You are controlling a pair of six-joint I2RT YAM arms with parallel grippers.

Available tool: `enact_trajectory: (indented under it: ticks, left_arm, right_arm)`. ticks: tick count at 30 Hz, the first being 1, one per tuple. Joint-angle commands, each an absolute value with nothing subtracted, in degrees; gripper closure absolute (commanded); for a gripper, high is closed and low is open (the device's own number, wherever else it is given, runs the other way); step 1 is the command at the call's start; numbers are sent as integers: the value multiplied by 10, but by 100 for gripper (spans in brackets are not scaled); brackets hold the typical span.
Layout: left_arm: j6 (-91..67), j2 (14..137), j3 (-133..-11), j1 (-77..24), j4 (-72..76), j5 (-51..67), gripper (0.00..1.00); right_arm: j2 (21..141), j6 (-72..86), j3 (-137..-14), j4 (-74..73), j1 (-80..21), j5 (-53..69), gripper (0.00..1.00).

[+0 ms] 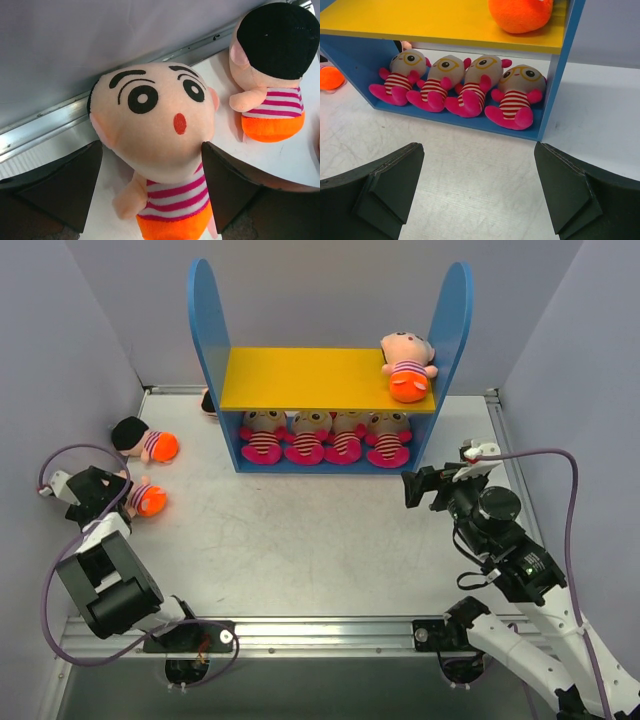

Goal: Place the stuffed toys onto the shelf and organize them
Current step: Grab a stuffed toy with the left arm

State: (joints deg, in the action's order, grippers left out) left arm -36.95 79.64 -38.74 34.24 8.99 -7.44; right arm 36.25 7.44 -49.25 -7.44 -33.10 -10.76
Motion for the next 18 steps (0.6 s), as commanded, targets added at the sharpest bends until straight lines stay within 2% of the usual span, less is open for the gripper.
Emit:
enact_trajectory:
  ticks: [1,8,13,16,18]
  left_arm:
    - [-348,823,-388,347,166,-58,11]
    - [-339,840,-417,348,124,-63,17]
    - [-332,865,-447,347,84,-54,29]
    - [-330,864,-447,348,83,-54,42]
    - [-327,865,-446,347,83,-54,56]
  right_arm:
    - [376,66,-494,-47,-334,-87,1]
    - [395,65,-494,-53,-335,-79,2]
    - [398,63,-495,-56,-334,-80,2]
    - [396,63,-492,-55,-335,-82,2]
    - [397,62,-493,-54,-335,-81,2]
